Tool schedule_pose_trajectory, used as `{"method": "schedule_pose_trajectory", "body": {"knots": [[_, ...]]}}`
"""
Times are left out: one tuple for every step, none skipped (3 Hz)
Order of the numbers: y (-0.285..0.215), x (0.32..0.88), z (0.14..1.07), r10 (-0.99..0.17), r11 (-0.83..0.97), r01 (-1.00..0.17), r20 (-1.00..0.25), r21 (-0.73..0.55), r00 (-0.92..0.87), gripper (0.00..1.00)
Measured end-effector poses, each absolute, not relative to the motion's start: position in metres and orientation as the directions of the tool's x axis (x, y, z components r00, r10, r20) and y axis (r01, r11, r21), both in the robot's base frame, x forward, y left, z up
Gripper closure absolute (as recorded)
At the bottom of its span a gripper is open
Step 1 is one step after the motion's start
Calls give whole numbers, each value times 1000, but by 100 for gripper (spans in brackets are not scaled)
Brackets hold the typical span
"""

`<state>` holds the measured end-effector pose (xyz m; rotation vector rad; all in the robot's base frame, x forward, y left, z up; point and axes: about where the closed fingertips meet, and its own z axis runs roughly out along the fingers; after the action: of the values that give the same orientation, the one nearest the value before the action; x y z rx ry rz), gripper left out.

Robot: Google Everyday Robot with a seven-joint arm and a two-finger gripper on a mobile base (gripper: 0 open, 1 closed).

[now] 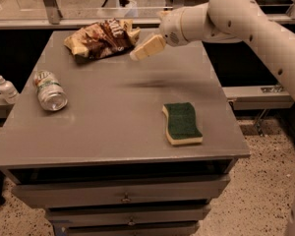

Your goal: Move brown chip bag near sponge

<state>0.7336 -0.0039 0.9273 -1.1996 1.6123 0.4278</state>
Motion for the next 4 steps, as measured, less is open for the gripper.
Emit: {"method": "schedule_pose_trajectory", "body": {"knots": [[30, 755, 933, -481, 418, -848, -871, -328, 99, 0], [54, 775, 926, -495, 407, -846, -861, -344, 112, 0], [69, 800, 916, -511, 398, -847, -852, -353, 116, 0], [79, 823, 907, -519, 399, -848, -848, -350, 105, 0]]}}
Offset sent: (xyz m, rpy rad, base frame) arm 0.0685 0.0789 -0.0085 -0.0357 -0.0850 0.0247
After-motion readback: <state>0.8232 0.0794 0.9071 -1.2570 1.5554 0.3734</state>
